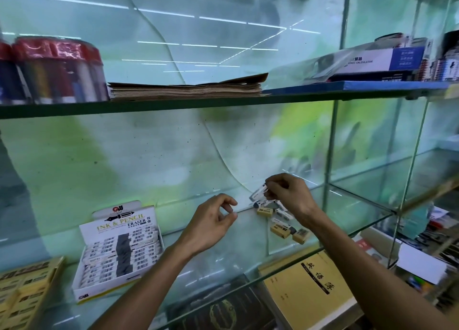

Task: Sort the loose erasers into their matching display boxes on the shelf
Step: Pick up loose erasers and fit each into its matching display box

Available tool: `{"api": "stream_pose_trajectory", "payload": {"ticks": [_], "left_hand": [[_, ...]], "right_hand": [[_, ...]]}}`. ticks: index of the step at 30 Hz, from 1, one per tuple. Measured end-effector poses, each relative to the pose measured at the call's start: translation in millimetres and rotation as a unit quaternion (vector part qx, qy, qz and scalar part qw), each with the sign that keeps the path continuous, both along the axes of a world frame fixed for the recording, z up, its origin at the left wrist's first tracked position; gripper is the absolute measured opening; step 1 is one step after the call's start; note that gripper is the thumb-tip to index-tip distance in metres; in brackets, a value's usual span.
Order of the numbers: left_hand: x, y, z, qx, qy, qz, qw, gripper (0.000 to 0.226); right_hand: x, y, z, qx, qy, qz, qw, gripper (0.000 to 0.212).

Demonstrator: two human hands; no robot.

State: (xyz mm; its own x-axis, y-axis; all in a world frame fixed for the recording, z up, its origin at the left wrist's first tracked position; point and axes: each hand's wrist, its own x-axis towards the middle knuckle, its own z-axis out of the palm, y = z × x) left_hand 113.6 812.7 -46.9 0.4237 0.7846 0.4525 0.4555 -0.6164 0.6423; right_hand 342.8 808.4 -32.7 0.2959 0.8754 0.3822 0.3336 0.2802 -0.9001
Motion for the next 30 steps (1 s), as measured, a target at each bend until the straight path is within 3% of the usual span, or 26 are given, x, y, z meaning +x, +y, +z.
{"api": "stream_pose_trajectory", "payload": {"ticks": [3, 7, 14, 23, 27, 30], "left_hand": [[-4, -1, 3, 0.016, -0.024, 0.009, 1.000, 0.027], [-12, -3, 5, 0.046, -0.033, 0.014, 0.998, 0.032], [-54, -15, 5, 0.043, -0.093, 0.035, 0.994, 0.009], [-136, -29, 9, -0.143, -0.284, 0.047, 0.947, 0.015], [-170, -38, 12, -0.145, -0.251, 0.077, 0.954, 0.013], [-192, -45, 16, -0.091, -0.154, 0.118, 0.977, 0.012]], "right_hand": [[-17, -13, 5, -0.022, 0.155, 0.092, 0.983, 0.010], [-41, -20, 4, -0.042, 0.220, 0.141, 0.964, 0.011], [-86, -27, 6, -0.060, 0.273, 0.251, 0.927, 0.015], [-158, -22, 7, -0.053, 0.204, 0.354, 0.911, 0.019], [-188, -19, 7, -0.012, 0.098, 0.352, 0.931, 0.020], [-209, -16, 9, 0.016, 0.040, 0.340, 0.940, 0.013]]}}
